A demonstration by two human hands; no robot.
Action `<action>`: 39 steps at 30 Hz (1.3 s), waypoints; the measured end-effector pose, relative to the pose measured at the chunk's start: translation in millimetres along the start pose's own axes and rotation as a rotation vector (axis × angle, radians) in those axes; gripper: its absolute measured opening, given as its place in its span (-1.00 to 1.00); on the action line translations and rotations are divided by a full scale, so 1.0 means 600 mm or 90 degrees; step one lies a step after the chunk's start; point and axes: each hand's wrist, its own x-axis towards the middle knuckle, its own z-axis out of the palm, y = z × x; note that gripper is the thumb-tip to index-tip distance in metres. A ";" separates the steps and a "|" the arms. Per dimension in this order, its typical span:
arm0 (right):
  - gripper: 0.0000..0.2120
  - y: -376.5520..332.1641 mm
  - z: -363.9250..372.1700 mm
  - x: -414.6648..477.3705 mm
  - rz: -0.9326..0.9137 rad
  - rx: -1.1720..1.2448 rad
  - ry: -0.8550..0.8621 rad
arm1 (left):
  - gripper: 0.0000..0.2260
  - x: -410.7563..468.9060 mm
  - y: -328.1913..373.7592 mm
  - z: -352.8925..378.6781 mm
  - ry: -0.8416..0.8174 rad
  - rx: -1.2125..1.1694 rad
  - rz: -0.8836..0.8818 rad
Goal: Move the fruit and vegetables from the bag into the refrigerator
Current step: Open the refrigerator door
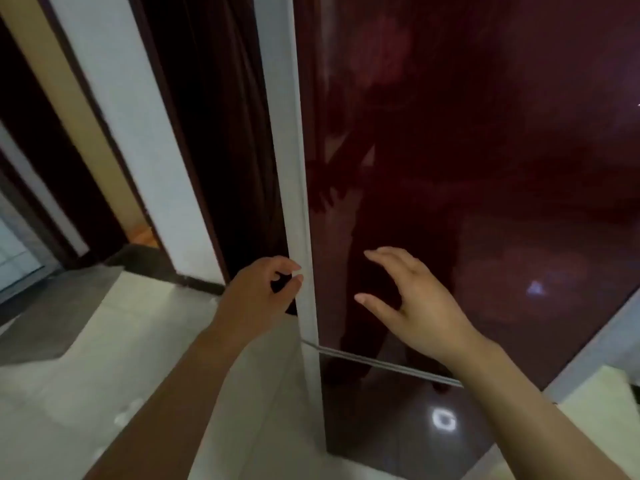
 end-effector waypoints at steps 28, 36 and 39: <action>-0.28 0.062 0.151 0.201 0.038 -0.445 0.411 | -0.63 0.233 -0.064 0.002 -0.073 -0.301 0.035; -0.33 0.049 0.146 0.197 0.076 -0.426 0.387 | -0.72 0.220 -0.063 0.014 -0.042 -0.329 0.035; -0.32 0.042 0.145 0.195 0.090 -0.416 0.387 | -0.76 0.220 -0.066 0.014 -0.037 -0.357 0.036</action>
